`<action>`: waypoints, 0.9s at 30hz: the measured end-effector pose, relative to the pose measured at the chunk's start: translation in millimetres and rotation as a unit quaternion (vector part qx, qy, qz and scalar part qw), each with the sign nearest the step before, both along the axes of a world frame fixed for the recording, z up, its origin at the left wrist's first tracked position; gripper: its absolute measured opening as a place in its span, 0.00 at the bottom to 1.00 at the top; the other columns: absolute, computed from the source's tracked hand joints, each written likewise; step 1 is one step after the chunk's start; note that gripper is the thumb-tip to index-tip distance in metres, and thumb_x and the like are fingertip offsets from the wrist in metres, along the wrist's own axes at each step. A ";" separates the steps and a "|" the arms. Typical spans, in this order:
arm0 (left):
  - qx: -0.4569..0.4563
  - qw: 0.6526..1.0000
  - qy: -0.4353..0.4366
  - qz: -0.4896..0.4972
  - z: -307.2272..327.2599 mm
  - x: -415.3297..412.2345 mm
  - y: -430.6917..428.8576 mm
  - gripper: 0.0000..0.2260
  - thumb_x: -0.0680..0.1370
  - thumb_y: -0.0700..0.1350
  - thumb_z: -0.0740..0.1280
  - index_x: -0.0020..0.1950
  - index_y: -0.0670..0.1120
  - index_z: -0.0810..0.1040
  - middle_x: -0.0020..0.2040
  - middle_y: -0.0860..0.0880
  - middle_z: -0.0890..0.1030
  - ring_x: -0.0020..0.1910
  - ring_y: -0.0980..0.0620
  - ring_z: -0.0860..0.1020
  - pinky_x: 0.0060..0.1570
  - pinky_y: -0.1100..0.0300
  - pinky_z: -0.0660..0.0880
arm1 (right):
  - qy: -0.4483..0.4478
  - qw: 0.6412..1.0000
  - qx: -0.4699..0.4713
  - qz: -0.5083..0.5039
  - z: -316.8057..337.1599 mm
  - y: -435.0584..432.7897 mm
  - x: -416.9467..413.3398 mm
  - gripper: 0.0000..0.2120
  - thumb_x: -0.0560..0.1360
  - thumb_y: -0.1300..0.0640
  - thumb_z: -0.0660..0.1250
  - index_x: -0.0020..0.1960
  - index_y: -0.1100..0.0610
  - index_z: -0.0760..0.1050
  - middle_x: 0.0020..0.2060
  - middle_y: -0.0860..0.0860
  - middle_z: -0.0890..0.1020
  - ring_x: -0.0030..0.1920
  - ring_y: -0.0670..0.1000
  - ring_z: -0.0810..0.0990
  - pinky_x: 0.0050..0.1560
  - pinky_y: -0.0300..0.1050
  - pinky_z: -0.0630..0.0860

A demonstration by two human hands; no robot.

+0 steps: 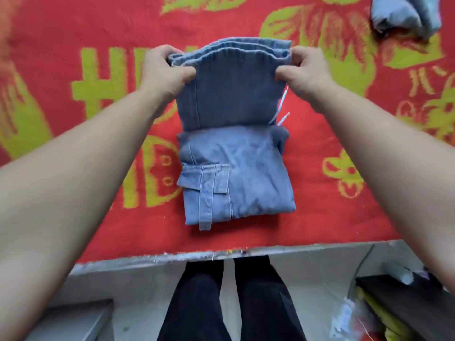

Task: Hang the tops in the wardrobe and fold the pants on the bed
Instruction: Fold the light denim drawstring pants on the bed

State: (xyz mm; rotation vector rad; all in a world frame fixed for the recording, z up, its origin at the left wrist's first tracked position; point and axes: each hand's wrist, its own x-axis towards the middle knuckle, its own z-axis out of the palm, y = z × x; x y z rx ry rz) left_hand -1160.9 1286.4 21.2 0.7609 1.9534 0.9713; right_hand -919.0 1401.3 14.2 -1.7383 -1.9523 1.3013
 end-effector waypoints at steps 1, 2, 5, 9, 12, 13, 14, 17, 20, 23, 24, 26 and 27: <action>0.000 0.999 0.034 -0.021 8.2 4.9 -18.3 0.08 0.65 0.42 0.67 0.44 0.48 0.77 0.34 0.54 0.74 0.27 0.66 0.69 0.30 0.67 0.68 | -0.055 0.995 0.067 0.048 9.9 -16.0 13.6 0.14 0.62 0.53 0.64 0.44 0.58 0.80 0.38 0.50 0.77 0.39 0.47 0.74 0.43 0.47 0.74; -0.002 0.997 0.070 -0.045 14.2 9.5 -39.8 0.08 0.64 0.44 0.66 0.42 0.48 0.77 0.35 0.52 0.76 0.30 0.63 0.72 0.32 0.63 0.71 | -0.097 0.981 0.135 0.096 17.7 -33.0 28.4 0.12 0.64 0.54 0.64 0.45 0.58 0.79 0.41 0.53 0.77 0.42 0.51 0.75 0.45 0.50 0.73; 0.020 0.970 0.195 -0.141 11.8 27.2 -112.2 0.10 0.64 0.47 0.64 0.43 0.47 0.76 0.43 0.46 0.80 0.42 0.45 0.79 0.42 0.50 0.76 | -0.084 0.946 0.254 0.181 36.5 -99.1 73.4 0.10 0.68 0.58 0.65 0.47 0.60 0.77 0.54 0.54 0.79 0.50 0.54 0.79 0.47 0.48 0.76; 0.013 0.895 0.281 -0.345 -21.3 68.8 -215.7 0.09 0.65 0.44 0.63 0.44 0.46 0.76 0.57 0.47 0.82 0.56 0.42 0.78 0.46 0.46 0.77 | -0.144 0.889 0.209 0.381 -5.7 -182.2 124.9 0.10 0.66 0.62 0.70 0.46 0.56 0.75 0.67 0.52 0.77 0.54 0.59 0.79 0.38 0.51 0.80; -0.057 0.891 0.262 -0.367 -46.0 89.5 -251.7 0.14 0.65 0.39 0.64 0.50 0.43 0.78 0.68 0.48 0.77 0.68 0.44 0.73 0.52 0.43 0.77 | -0.189 0.892 0.123 0.391 -31.6 -211.7 133.7 0.12 0.66 0.67 0.70 0.47 0.57 0.75 0.70 0.51 0.74 0.53 0.61 0.78 0.34 0.52 0.80; -0.080 0.898 0.245 -0.357 -47.0 92.0 -250.3 0.17 0.65 0.40 0.63 0.53 0.42 0.77 0.69 0.48 0.75 0.70 0.45 0.70 0.56 0.43 0.76 | -0.188 0.894 0.114 0.391 -32.0 -211.7 129.9 0.13 0.65 0.67 0.69 0.48 0.58 0.74 0.70 0.52 0.74 0.53 0.62 0.77 0.37 0.53 0.80; -0.099 0.903 0.231 -0.349 -44.2 92.5 -246.2 0.19 0.66 0.41 0.61 0.55 0.42 0.77 0.70 0.48 0.74 0.72 0.46 0.68 0.60 0.44 0.75 | -0.188 0.892 0.108 0.398 -30.7 -208.1 125.6 0.14 0.64 0.67 0.67 0.48 0.58 0.74 0.70 0.53 0.74 0.52 0.62 0.77 0.40 0.54 0.80; -0.130 0.891 0.217 -0.376 -26.3 87.2 -237.4 0.19 0.69 0.46 0.61 0.57 0.44 0.77 0.73 0.51 0.71 0.74 0.49 0.65 0.61 0.45 0.72 | -0.202 0.877 0.076 0.429 -18.9 -189.7 122.4 0.12 0.68 0.65 0.64 0.51 0.56 0.77 0.72 0.49 0.72 0.55 0.60 0.76 0.50 0.50 0.76; -0.127 0.886 0.229 -0.383 -13.3 82.3 -232.0 0.20 0.74 0.55 0.55 0.51 0.45 0.81 0.69 0.52 0.76 0.68 0.48 0.72 0.57 0.48 0.71 | -0.206 0.874 0.058 0.436 -8.2 -179.5 121.2 0.17 0.73 0.52 0.55 0.49 0.51 0.82 0.69 0.46 0.75 0.59 0.58 0.76 0.59 0.50 0.74; -0.088 0.879 0.302 -0.359 -18.5 85.4 -228.1 0.19 0.78 0.58 0.58 0.44 0.46 0.82 0.59 0.50 0.83 0.55 0.44 0.80 0.47 0.50 0.74 | -0.214 0.897 0.102 0.373 -5.5 -186.5 110.4 0.24 0.74 0.41 0.50 0.44 0.50 0.82 0.53 0.46 0.84 0.51 0.57 0.78 0.48 0.51 0.78; -0.067 0.876 0.322 -0.353 -24.3 88.2 -230.3 0.16 0.78 0.57 0.62 0.42 0.46 0.82 0.55 0.49 0.84 0.50 0.43 0.81 0.43 0.51 0.75 | -0.207 0.897 0.135 0.366 -10.8 -195.1 109.6 0.22 0.75 0.39 0.54 0.44 0.50 0.83 0.49 0.47 0.85 0.47 0.57 0.78 0.44 0.50 0.78; -0.047 0.869 0.348 -0.349 -34.3 99.7 -236.6 0.11 0.76 0.53 0.68 0.41 0.47 0.80 0.49 0.47 0.83 0.44 0.41 0.79 0.38 0.52 0.74 | -0.182 0.905 0.175 0.342 -27.3 -217.9 114.5 0.17 0.76 0.41 0.60 0.46 0.50 0.83 0.51 0.50 0.83 0.47 0.58 0.78 0.40 0.50 0.79; -0.054 0.865 0.357 -0.348 -39.1 107.1 -239.2 0.10 0.75 0.52 0.69 0.42 0.46 0.79 0.47 0.46 0.81 0.43 0.41 0.78 0.37 0.52 0.74 | -0.180 0.912 0.179 0.323 -35.8 -228.8 117.3 0.15 0.77 0.42 0.62 0.47 0.51 0.83 0.54 0.52 0.82 0.49 0.58 0.78 0.40 0.51 0.79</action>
